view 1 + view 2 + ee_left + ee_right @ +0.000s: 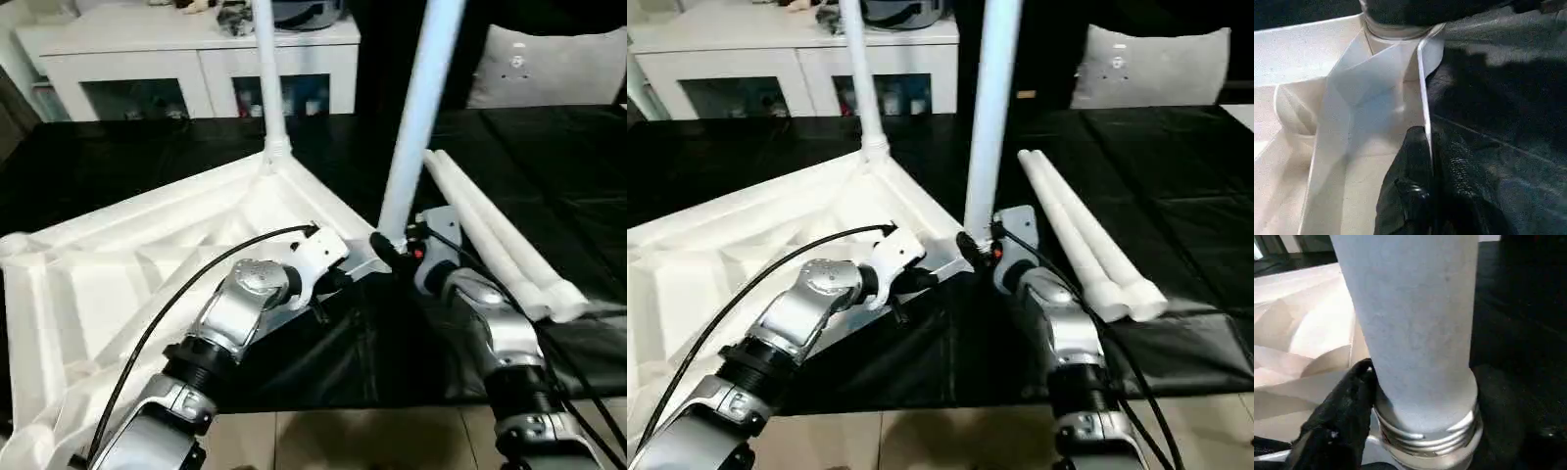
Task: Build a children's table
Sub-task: Rotate leg to tighten, then rotate table base
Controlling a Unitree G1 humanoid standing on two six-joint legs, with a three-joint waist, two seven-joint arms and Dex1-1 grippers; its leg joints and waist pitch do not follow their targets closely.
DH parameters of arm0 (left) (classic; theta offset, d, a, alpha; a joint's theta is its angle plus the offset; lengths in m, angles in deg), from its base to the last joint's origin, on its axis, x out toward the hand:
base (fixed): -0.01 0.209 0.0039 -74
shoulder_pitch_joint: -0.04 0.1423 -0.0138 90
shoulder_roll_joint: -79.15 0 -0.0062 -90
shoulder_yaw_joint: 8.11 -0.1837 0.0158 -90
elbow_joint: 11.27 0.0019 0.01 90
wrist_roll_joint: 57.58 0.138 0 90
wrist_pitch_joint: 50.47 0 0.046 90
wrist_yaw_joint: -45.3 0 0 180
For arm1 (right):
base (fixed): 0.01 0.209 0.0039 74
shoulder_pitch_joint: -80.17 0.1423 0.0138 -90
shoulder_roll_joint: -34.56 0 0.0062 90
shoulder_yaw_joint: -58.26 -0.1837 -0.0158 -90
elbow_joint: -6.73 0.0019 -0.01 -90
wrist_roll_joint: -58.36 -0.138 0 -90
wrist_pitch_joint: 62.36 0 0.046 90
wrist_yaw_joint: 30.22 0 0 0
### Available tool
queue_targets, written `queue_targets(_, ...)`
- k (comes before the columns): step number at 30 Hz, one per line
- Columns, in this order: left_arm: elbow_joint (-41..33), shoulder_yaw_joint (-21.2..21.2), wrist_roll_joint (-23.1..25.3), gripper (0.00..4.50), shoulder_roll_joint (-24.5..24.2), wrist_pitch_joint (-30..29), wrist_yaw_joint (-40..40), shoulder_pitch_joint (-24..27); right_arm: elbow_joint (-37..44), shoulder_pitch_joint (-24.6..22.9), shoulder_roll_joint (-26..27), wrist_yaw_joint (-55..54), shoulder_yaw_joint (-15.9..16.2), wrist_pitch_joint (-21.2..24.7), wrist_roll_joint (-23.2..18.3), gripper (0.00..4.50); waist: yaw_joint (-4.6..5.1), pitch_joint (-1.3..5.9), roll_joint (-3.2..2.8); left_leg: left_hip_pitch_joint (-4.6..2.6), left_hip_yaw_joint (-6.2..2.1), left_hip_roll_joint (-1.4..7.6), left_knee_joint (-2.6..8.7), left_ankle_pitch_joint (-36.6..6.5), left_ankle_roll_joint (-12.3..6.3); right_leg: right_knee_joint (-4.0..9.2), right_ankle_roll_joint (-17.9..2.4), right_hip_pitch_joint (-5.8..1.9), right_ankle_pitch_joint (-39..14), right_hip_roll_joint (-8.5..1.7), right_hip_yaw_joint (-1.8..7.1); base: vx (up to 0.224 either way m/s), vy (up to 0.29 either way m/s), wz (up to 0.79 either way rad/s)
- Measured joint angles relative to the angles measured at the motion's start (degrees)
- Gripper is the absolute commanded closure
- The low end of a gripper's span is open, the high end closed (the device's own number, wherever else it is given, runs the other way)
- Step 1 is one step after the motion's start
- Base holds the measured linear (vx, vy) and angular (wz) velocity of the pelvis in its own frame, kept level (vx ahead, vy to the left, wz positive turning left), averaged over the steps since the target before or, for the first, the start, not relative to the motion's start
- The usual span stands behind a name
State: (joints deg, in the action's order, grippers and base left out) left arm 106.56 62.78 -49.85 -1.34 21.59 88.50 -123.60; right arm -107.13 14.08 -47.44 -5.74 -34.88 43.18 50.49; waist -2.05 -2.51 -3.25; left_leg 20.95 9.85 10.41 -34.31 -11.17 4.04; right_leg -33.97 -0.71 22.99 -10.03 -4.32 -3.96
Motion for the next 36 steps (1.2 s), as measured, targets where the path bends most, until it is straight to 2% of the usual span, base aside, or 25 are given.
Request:
queue_targets(2, 0.81, -0.88, 0.55, 4.50, -0.57, 2.48, -0.01, -0.44, 1.33, -1.42, -1.26, 0.41, 0.70, -1.28, 0.83, 0.83, -0.41, 0.00, 0.01, 0.12, 0.00, 0.01, 0.02, 0.01, -0.04, -0.07, -0.18, 0.06, 0.15, -0.01, -0.01, 0.000, 0.000, 0.00)
queue_targets(6, 3.24, -1.36, 1.44, 4.50, -0.91, 6.73, -0.23, -1.38, 5.01, -4.83, -3.86, 3.55, 0.96, -0.81, 0.62, 0.55, -0.87, 0.00, 0.00, 0.18, 0.02, 0.00, 0.11, -0.04, -0.12, -0.01, -0.03, 0.10, 0.05, -0.03, 0.00, 0.000, 0.000, 0.00)
queue_targets(7, 4.42, -1.35, 1.71, 4.07, -0.85, 7.47, -0.68, -1.98, 6.04, -5.93, -4.72, 4.52, 1.05, -0.85, 0.54, 0.37, -0.97, 0.00, 0.00, 0.18, 0.03, 0.00, 0.11, -0.04, -0.12, -0.01, -0.02, 0.11, 0.04, -0.04, -0.01, 0.000, 0.000, 0.00)
queue_targets(11, 4.74, 0.29, 0.52, 3.88, -0.44, 11.24, -2.01, -2.01, 11.24, -9.89, -8.07, 10.15, 1.61, -0.59, -1.91, 0.15, -1.18, -0.14, 0.15, 0.21, 0.03, 0.01, 0.09, -0.04, -0.11, -0.05, -0.01, 0.15, 0.04, -0.04, -0.02, 0.000, 0.000, 0.00)
queue_targets(12, 4.22, 0.70, -0.16, 3.57, -0.22, 12.02, -2.18, -2.01, 12.73, -10.75, -9.62, 12.32, 2.09, -0.35, -2.59, 0.02, -1.30, -0.17, 0.19, 0.21, 0.03, 0.01, 0.08, -0.04, -0.12, -0.04, -0.01, 0.14, 0.04, -0.04, -0.01, 0.000, 0.000, 0.00)
queue_targets(16, 1.93, 2.05, -1.62, 3.47, -1.02, 12.69, -1.98, -1.70, 16.77, -11.09, -12.52, 19.02, 2.58, 0.30, -5.09, 0.00, -0.80, -0.23, 0.30, 0.23, 0.03, 0.02, 0.08, -0.04, -0.11, -0.05, 0.00, 0.13, 0.05, -0.04, -0.01, 0.000, 0.000, 0.00)
queue_targets(19, -1.70, 2.63, -2.94, 3.11, -2.58, 11.63, -0.12, 0.85, 17.24, -10.48, -13.17, 22.63, 2.72, 1.38, -6.93, 0.00, -0.51, -0.22, 0.27, 0.24, 0.04, 0.04, 0.11, -0.04, -0.11, -0.07, 0.04, 0.15, 0.02, -0.03, -0.03, 0.000, 0.000, 0.00)
queue_targets(21, -4.39, 3.30, -3.92, 3.08, -4.46, 10.00, 1.27, 2.87, 17.26, -9.85, -13.64, 24.60, 3.17, 2.15, -8.19, 0.00, -0.36, -0.22, 0.26, 0.24, 0.04, 0.07, 0.11, -0.04, -0.11, -0.08, 0.04, 0.19, 0.02, -0.02, -0.04, 0.000, 0.000, 0.00)
queue_targets(24, -9.09, 4.80, -5.16, 2.68, -9.53, 6.86, 4.08, 5.71, 16.75, -7.44, -14.79, 27.44, 3.91, 3.66, -8.92, 0.00, -0.12, -0.23, 0.27, 0.23, 0.04, 0.08, 0.11, -0.04, -0.11, -0.10, 0.01, 0.23, 0.04, -0.01, -0.05, 0.000, 0.000, 0.00)
queue_targets(27, -14.54, 5.74, -5.76, 2.56, -16.20, 4.67, 7.82, 9.24, 12.36, -3.15, -15.80, 31.04, 5.07, 3.38, -9.13, 0.00, 0.09, -0.22, 0.28, 0.20, 0.05, 0.08, 0.09, -0.05, -0.10, -0.12, 0.00, 0.21, 0.04, -0.01, -0.03, 0.000, 0.000, 0.00)
queue_targets(29, -17.40, 6.80, -6.45, 2.28, -18.75, 2.59, 10.09, 11.15, 7.71, -0.43, -16.02, 32.25, 5.50, 1.76, -7.95, 0.00, -0.06, -0.26, 0.33, 0.20, 0.05, 0.07, 0.07, -0.04, -0.10, -0.13, -0.02, 0.21, 0.05, -0.02, -0.03, 0.000, 0.000, 0.00)
queue_targets(32, -21.77, 7.09, -7.62, 2.16, -21.38, -0.26, 12.64, 12.87, 1.07, 3.64, -15.48, 33.54, 6.58, -1.08, -6.70, 0.00, -0.55, -0.29, 0.37, 0.22, 0.06, 0.06, 0.03, -0.04, -0.10, -0.15, -0.04, 0.21, 0.07, -0.04, 0.00, 0.000, 0.000, 0.00)
queue_targets(36, -27.36, 7.17, -9.02, 1.81, -23.94, -3.76, 14.17, 14.27, -13.49, 12.97, -15.23, 29.89, 7.31, -7.67, -2.64, 0.00, -0.71, -0.30, 0.36, 0.21, 0.07, 0.05, -0.09, -0.04, -0.10, -0.20, -0.18, 0.21, 0.15, -0.04, 0.00, 0.000, 0.000, 0.00)
